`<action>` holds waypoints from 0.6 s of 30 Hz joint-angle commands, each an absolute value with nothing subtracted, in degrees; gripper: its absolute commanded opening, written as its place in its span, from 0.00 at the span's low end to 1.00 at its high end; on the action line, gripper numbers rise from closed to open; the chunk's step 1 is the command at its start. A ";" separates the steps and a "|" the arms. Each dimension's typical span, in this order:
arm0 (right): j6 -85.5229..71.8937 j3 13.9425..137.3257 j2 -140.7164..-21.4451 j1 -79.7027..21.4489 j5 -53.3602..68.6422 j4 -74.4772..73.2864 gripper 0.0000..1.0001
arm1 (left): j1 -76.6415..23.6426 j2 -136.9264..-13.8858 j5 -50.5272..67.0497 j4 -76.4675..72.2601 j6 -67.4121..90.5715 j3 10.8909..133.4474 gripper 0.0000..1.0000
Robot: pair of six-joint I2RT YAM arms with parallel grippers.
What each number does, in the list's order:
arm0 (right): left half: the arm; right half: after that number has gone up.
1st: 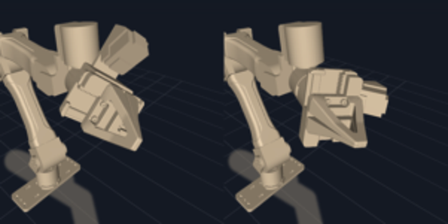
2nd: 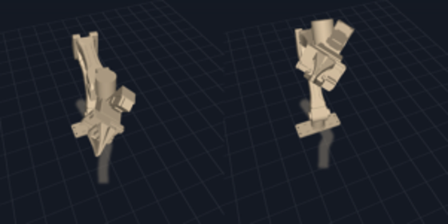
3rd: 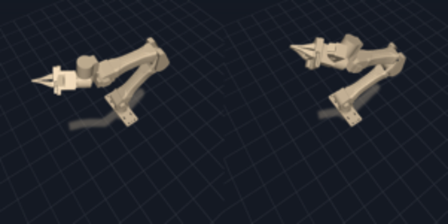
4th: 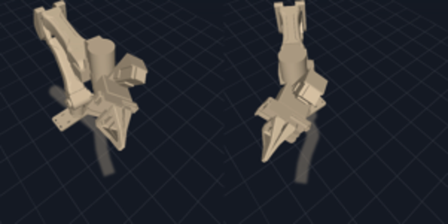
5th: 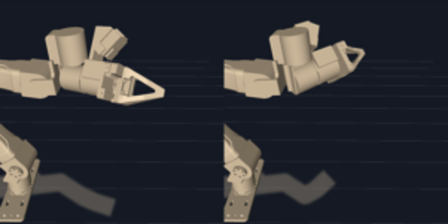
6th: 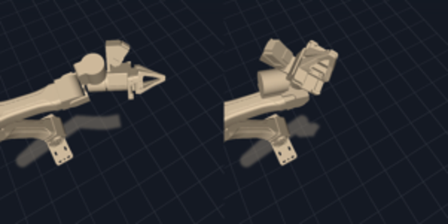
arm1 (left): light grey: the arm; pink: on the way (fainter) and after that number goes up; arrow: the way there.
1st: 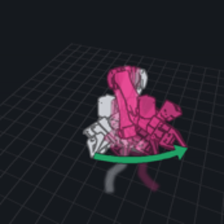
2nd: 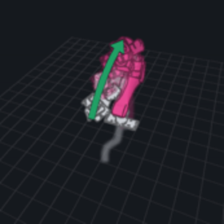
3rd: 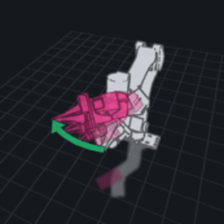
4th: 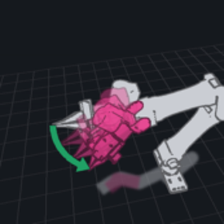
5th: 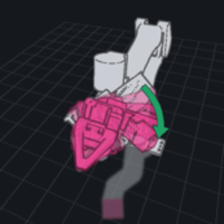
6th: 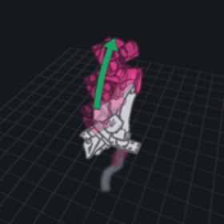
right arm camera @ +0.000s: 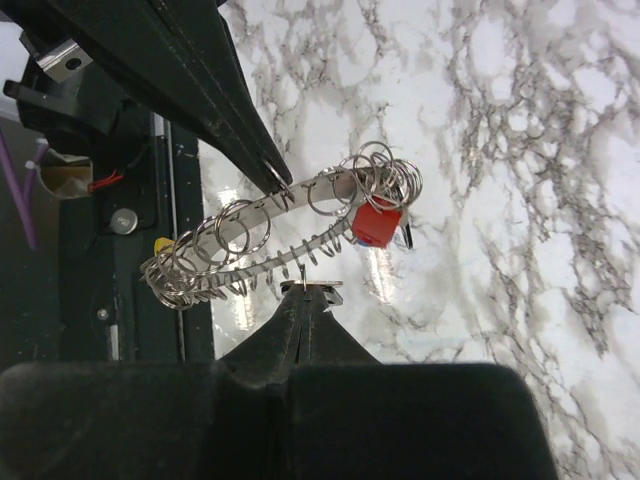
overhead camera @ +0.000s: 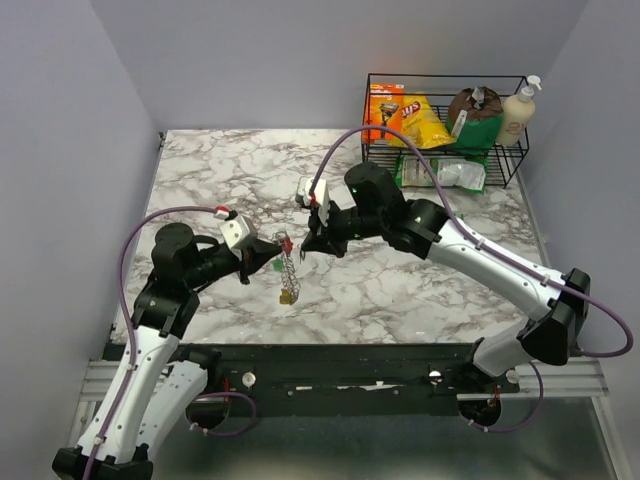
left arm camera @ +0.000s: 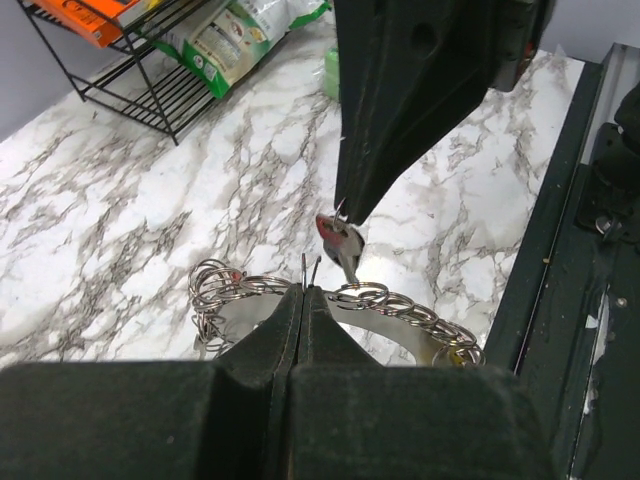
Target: Put the keys on the keyring
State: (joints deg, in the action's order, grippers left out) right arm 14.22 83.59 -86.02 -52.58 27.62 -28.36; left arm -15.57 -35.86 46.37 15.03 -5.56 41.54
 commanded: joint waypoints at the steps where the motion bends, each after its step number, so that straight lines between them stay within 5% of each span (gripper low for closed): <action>1: 16.87 85.16 -84.29 -53.09 23.38 -30.40 0.01 | -16.43 -36.04 40.00 20.21 -6.15 45.96 0.00; 18: 23.73 96.33 -91.14 -57.39 16.63 -35.68 0.01 | -21.00 -37.62 29.53 30.05 -6.50 52.29 0.00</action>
